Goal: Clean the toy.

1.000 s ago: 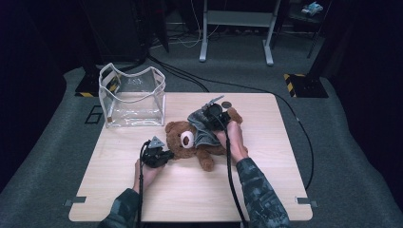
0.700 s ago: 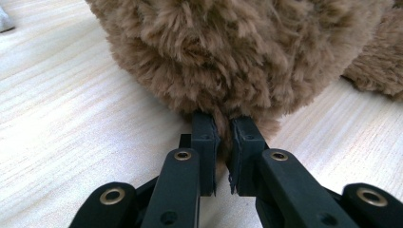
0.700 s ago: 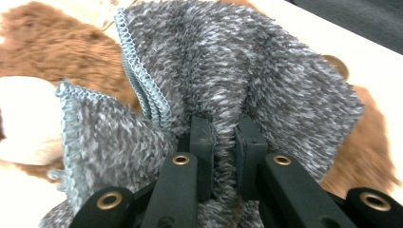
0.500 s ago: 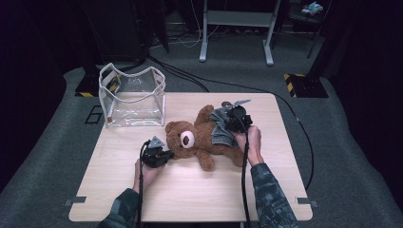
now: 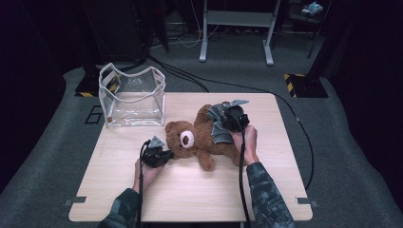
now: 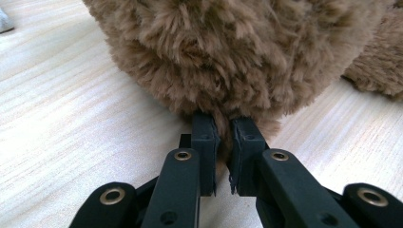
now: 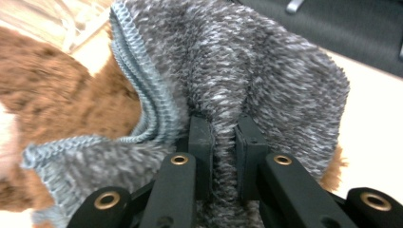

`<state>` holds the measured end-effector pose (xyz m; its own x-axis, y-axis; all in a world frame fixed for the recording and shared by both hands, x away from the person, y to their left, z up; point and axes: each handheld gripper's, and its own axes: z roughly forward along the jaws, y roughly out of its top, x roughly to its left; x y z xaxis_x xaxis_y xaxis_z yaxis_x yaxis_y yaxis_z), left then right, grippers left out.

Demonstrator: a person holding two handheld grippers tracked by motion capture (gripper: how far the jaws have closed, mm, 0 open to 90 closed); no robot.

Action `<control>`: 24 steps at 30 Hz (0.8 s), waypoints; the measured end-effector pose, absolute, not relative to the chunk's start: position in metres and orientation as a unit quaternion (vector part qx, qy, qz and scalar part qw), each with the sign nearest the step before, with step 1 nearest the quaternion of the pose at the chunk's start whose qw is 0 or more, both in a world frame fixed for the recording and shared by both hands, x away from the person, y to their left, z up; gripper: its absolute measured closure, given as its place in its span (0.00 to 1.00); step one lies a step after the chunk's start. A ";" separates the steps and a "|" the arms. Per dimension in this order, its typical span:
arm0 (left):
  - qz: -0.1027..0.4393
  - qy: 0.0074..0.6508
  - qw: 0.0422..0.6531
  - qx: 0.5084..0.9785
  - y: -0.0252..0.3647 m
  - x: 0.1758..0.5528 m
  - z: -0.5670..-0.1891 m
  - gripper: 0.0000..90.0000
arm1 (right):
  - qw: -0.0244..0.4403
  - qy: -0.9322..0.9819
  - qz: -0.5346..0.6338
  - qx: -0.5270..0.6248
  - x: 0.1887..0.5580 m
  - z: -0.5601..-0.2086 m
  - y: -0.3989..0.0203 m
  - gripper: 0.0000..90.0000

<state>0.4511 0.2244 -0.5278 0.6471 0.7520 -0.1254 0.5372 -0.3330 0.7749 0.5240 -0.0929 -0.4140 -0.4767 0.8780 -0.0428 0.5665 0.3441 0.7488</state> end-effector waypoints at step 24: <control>0.129 0.399 0.416 0.807 0.224 0.451 -0.528 0.91 | 0.228 0.776 0.354 0.470 0.530 -0.397 -0.102 0.89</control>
